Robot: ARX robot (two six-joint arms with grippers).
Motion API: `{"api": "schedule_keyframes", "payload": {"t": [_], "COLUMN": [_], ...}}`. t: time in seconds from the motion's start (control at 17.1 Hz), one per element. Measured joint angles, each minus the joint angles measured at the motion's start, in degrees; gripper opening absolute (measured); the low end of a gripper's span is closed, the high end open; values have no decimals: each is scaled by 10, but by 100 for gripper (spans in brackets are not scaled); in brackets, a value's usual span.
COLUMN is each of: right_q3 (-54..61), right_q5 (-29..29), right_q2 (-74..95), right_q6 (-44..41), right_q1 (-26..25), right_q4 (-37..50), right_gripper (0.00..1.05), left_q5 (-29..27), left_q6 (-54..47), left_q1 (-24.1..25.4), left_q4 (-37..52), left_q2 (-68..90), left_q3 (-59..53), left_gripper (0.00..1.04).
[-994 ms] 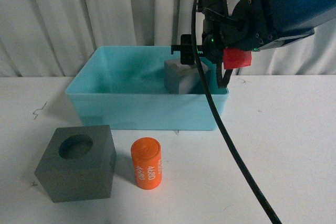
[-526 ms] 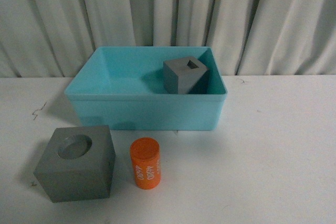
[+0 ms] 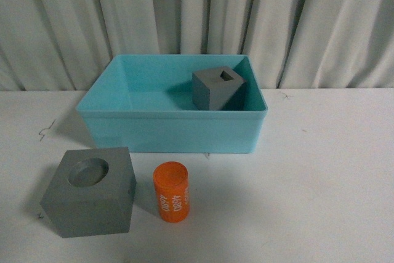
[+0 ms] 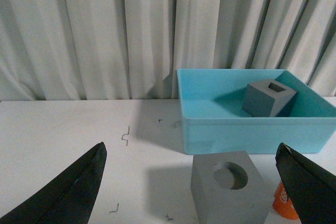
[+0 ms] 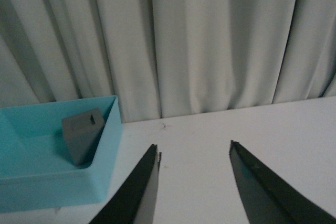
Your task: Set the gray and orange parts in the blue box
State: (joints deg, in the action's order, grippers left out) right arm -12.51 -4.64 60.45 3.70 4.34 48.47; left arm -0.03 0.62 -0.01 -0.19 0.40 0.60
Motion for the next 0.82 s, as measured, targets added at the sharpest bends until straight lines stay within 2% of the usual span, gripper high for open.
{"api": "schedule_keyframes", "payload": {"t": [0.23,0.58,0.64,0.82], "right_q3": [49,87,105,118], "right_q5": [42,45,45,45], "right_q2": [-68,-172,-172,-229], "right_q6": [-26,-33,-33,-33], "right_q1": [-46,-47,-47,-47], "right_q4": [-34,-97,-58,-119], "right_gripper": [2,2,2,2], "left_q5": [0,0,0,0], "left_q6": [0,0,0,0], "left_q1": [0,0,0,0], "left_q4": [0,0,0,0], "left_q2": [0,0,0,0], "left_q3": [0,0,0,0], "left_gripper": [98,98,98,98]}}
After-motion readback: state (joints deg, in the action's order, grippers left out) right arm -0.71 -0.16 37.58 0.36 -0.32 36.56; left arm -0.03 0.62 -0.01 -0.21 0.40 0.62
